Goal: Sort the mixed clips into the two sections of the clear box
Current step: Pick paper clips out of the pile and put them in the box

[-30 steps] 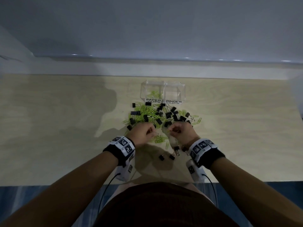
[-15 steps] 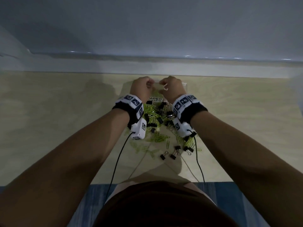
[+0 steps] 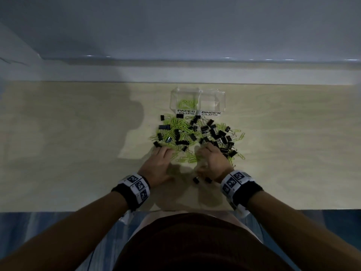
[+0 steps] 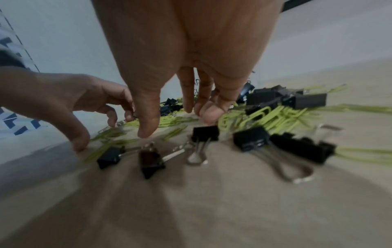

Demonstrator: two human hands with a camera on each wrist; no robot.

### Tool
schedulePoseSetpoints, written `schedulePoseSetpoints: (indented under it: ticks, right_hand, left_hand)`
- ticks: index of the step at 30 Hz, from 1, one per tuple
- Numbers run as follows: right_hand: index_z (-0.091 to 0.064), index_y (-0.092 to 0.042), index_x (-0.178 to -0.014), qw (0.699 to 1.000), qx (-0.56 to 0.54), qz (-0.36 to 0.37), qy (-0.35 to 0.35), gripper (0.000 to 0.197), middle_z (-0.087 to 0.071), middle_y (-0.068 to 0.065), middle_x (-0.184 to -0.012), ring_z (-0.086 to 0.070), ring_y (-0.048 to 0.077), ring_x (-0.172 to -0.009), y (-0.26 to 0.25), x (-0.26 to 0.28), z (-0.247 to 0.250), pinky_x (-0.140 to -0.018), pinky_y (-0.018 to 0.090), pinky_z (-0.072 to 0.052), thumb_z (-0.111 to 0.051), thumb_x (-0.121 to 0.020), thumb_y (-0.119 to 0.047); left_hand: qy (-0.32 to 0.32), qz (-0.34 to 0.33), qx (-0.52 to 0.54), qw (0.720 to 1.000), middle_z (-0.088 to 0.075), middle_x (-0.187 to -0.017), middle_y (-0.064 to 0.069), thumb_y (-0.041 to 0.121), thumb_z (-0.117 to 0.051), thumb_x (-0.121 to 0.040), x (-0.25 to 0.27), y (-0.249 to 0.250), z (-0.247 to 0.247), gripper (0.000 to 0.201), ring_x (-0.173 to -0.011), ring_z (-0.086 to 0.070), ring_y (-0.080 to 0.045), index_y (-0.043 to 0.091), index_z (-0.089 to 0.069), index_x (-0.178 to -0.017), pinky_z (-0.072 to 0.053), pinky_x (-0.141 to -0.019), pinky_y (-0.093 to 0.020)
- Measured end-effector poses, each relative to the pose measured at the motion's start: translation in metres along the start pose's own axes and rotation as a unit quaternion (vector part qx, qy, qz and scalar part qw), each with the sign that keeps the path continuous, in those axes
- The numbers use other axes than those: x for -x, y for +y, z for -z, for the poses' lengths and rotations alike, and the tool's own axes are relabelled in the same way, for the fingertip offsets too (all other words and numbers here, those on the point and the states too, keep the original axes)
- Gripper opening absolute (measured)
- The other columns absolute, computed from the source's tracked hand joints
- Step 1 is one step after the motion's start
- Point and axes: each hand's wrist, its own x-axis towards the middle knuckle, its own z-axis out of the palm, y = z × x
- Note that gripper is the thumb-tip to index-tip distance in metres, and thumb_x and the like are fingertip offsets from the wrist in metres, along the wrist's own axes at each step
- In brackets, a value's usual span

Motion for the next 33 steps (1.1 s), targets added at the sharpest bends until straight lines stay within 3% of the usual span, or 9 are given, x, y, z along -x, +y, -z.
schedulePoseSetpoints:
  ticks: [3, 6, 10, 18, 21, 24, 27, 29, 33]
  right_hand:
    - [-0.053, -0.014, -0.117, 1.000, -0.007, -0.015, 0.021, 0.050, -0.041, 0.001, -0.115, -0.044, 0.020, -0.106, -0.008, -0.005, -0.009, -0.091, 0.034, -0.046, -0.074, -0.073, -0.025]
    - [-0.056, -0.013, -0.113, 0.999, -0.013, -0.006, 0.029, 0.040, -0.046, 0.003, -0.116, -0.049, 0.021, -0.106, -0.011, -0.010, -0.013, -0.093, 0.033, -0.045, -0.072, -0.077, -0.021]
    - [-0.060, -0.009, -0.104, 0.999, 0.002, 0.026, 0.040, 0.020, -0.053, 0.009, -0.112, -0.054, 0.026, -0.099, -0.017, -0.012, -0.014, -0.083, 0.030, -0.044, -0.060, -0.084, -0.008]
    - [-0.052, -0.006, -0.117, 0.996, 0.084, 0.025, 0.023, 0.029, -0.047, 0.013, -0.124, -0.039, 0.028, -0.117, -0.017, -0.008, -0.018, -0.093, 0.034, -0.040, -0.053, -0.088, -0.008]
    - [-0.054, -0.006, -0.116, 0.997, 0.068, 0.017, 0.037, 0.029, -0.049, 0.012, -0.123, -0.040, 0.030, -0.116, -0.013, -0.007, -0.019, -0.094, 0.036, -0.041, -0.056, -0.088, -0.014]
    - [-0.060, -0.008, -0.103, 0.997, 0.037, 0.023, 0.058, 0.021, -0.056, 0.012, -0.112, -0.049, 0.028, -0.104, -0.006, -0.010, -0.018, -0.092, 0.037, -0.043, -0.059, -0.083, -0.002]
    - [-0.054, -0.015, -0.082, 0.996, -0.050, -0.002, 0.072, 0.018, -0.056, 0.002, -0.090, -0.050, 0.017, -0.079, -0.001, -0.010, -0.008, -0.071, 0.028, -0.047, -0.055, -0.081, 0.003]
    - [-0.051, -0.019, -0.076, 0.990, -0.107, -0.046, 0.076, 0.022, -0.056, -0.004, -0.080, -0.053, 0.012, -0.071, 0.002, -0.011, 0.000, -0.060, 0.019, -0.041, -0.053, -0.082, 0.002]
    - [-0.058, -0.011, -0.083, 0.968, -0.189, -0.079, 0.143, 0.011, -0.062, -0.003, -0.078, -0.057, 0.004, -0.070, -0.005, -0.021, 0.027, -0.063, 0.015, -0.045, -0.057, -0.086, -0.001]
  left_hand:
    - [0.029, 0.026, -0.002, 0.999, -0.041, -0.129, -0.008, 0.047, -0.070, -0.074, -0.009, 0.010, -0.001, 0.074, -0.118, -0.038, -0.024, 0.007, -0.043, -0.131, -0.040, -0.101, -0.036]
    - [0.034, 0.047, 0.007, 0.998, -0.045, -0.126, -0.005, 0.036, -0.066, -0.081, -0.018, 0.016, -0.001, 0.051, -0.118, -0.040, -0.022, 0.010, -0.050, -0.123, -0.036, -0.101, -0.033]
    - [-0.009, 0.051, 0.039, 0.998, -0.053, -0.121, -0.007, 0.026, -0.062, -0.086, -0.024, 0.019, 0.000, 0.034, -0.112, -0.048, -0.024, 0.009, -0.056, -0.115, -0.039, -0.093, -0.034]
    - [-0.050, 0.033, -0.054, 0.997, -0.049, -0.119, -0.015, 0.013, -0.054, -0.091, -0.028, 0.027, -0.004, 0.026, -0.110, -0.046, -0.029, 0.002, -0.050, -0.114, -0.040, -0.092, -0.039]
    - [-0.059, 0.014, -0.128, 0.990, -0.046, -0.125, -0.020, 0.008, -0.047, -0.093, -0.029, 0.030, -0.007, 0.031, -0.117, -0.042, -0.033, -0.003, -0.043, -0.122, -0.041, -0.095, -0.042]
    - [-0.062, 0.004, -0.136, 0.989, -0.047, -0.124, -0.020, 0.008, -0.048, -0.093, -0.031, 0.029, -0.006, 0.033, -0.115, -0.045, -0.033, -0.003, -0.042, -0.123, -0.044, -0.093, -0.041]
    - [-0.048, 0.005, -0.075, 0.996, -0.053, -0.114, -0.018, 0.007, -0.048, -0.092, -0.034, 0.028, 0.003, 0.027, -0.104, -0.053, -0.031, -0.002, -0.047, -0.118, -0.044, -0.084, -0.038]
    - [-0.025, 0.032, 0.015, 0.999, -0.058, -0.109, -0.014, 0.013, -0.049, -0.094, -0.036, 0.030, 0.016, 0.022, -0.094, -0.056, -0.025, 0.002, -0.052, -0.112, -0.044, -0.078, -0.034]
    - [0.062, 0.057, 0.154, 0.984, -0.063, -0.091, -0.005, 0.021, -0.052, -0.094, -0.054, 0.030, 0.049, 0.013, -0.080, -0.059, -0.020, 0.009, -0.058, -0.095, -0.048, -0.072, -0.029]
